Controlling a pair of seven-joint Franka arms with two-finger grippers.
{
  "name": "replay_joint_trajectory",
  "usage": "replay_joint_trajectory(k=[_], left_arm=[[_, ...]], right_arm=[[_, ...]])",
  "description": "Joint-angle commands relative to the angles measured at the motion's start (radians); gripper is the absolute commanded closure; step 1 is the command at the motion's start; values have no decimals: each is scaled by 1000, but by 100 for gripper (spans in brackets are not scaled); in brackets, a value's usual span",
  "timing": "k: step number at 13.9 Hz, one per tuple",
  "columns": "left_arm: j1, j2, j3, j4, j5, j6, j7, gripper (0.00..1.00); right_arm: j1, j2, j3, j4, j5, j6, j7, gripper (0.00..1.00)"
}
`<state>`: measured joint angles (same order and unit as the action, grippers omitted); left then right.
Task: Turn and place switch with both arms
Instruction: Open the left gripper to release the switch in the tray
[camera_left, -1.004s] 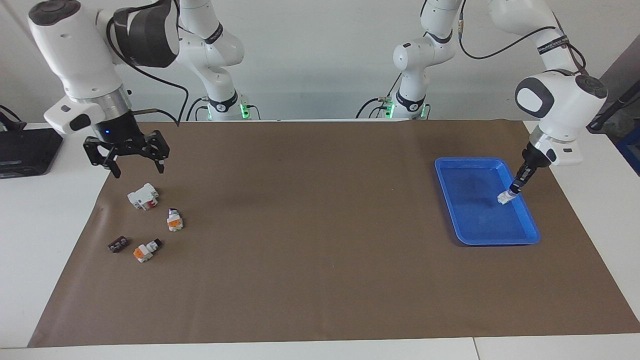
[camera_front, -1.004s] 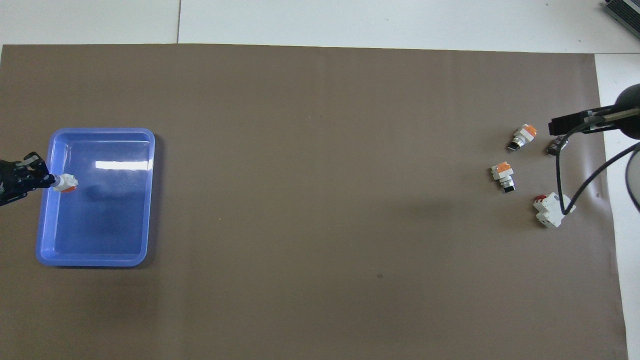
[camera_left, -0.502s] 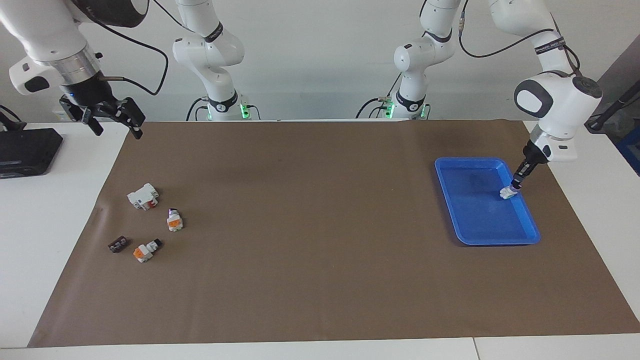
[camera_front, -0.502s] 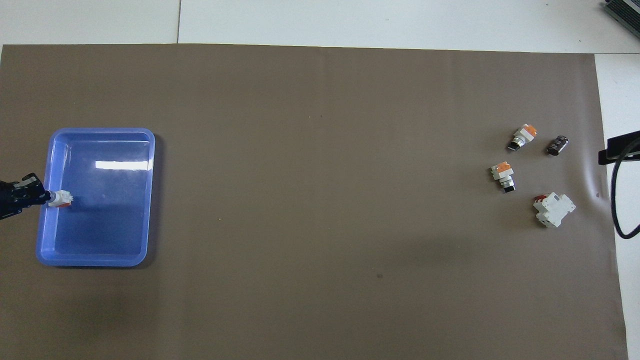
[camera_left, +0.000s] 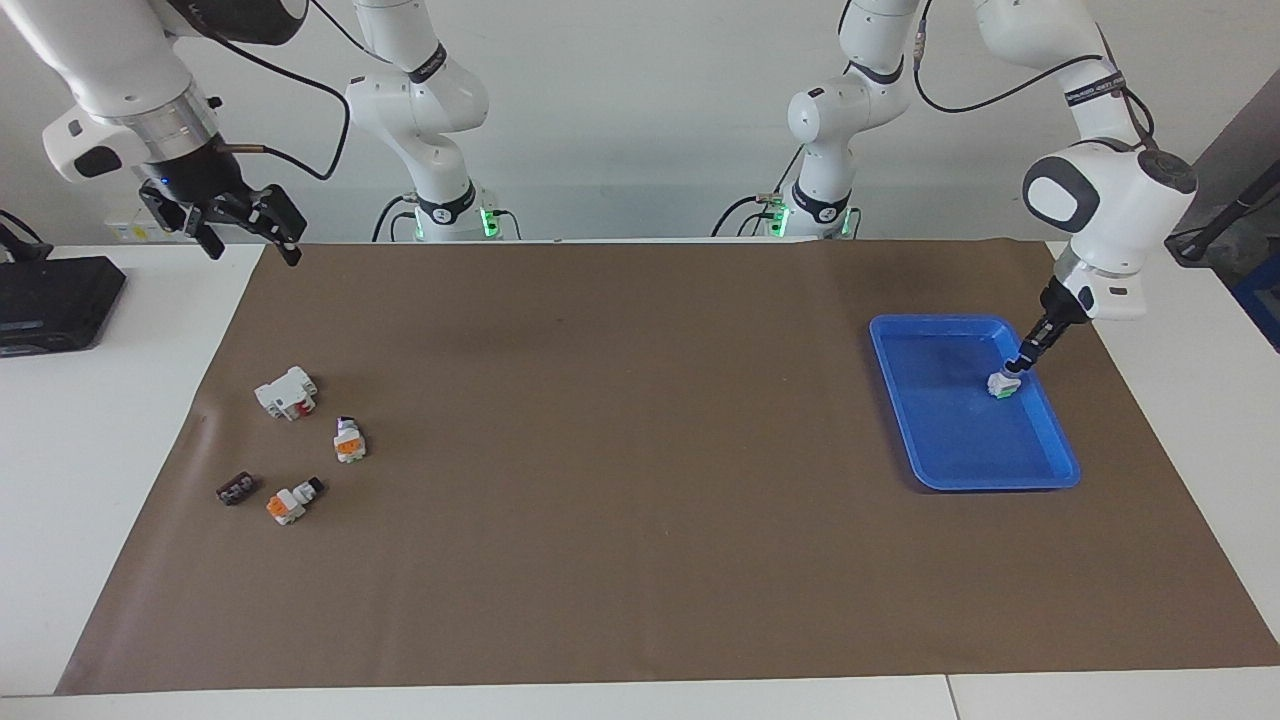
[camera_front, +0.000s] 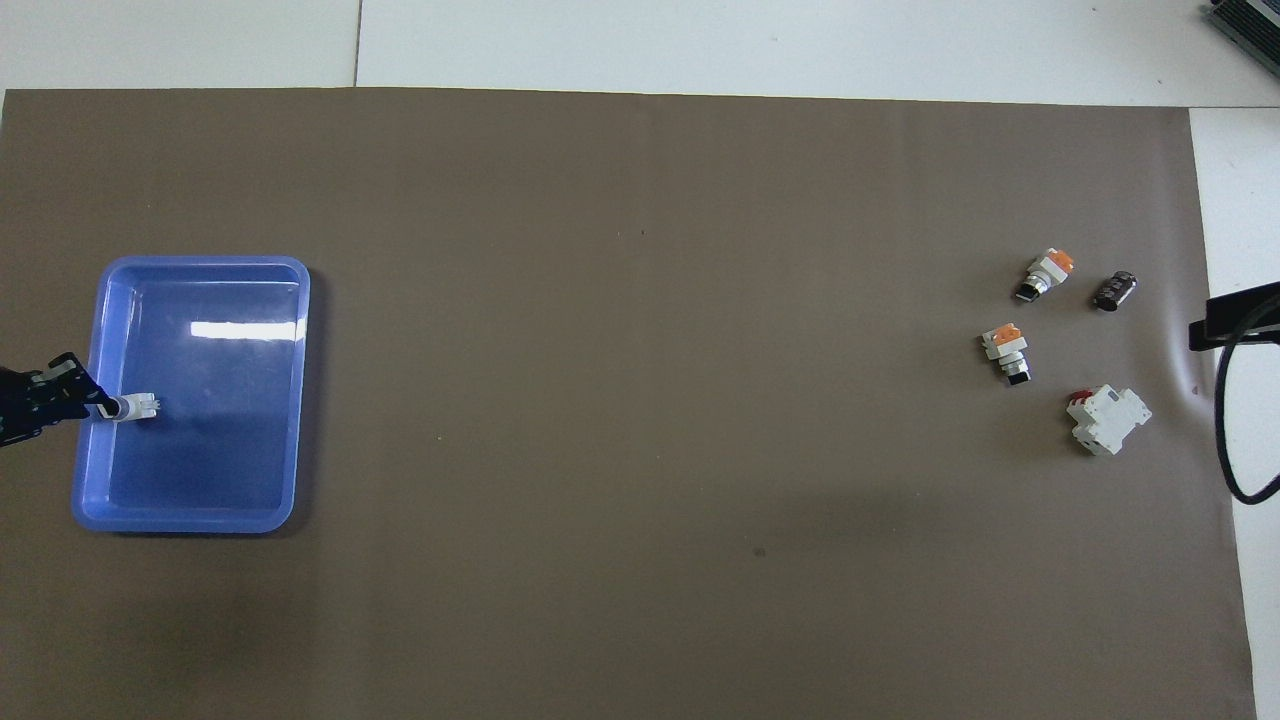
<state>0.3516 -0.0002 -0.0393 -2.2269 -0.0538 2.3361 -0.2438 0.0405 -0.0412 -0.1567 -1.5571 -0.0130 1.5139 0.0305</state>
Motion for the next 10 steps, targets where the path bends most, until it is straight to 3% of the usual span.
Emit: replay_joint_trajectory(k=[1, 5, 8, 10], left_arm=[[-2, -14, -7, 24, 20, -55, 15, 42], [-78, 55, -10, 252, 20, -266, 5, 41], [-193, 112, -7, 433, 25, -423, -3, 41], [-281, 138, -7, 530, 95, -504, -3, 41]], right_arm=[[-34, -12, 26, 6, 4, -20, -23, 0], [-24, -31, 29, -31, 4, -14, -24, 0], [-22, -28, 29, -25, -1, -21, -24, 0], [-21, -19, 42, -15, -13, -21, -29, 0]])
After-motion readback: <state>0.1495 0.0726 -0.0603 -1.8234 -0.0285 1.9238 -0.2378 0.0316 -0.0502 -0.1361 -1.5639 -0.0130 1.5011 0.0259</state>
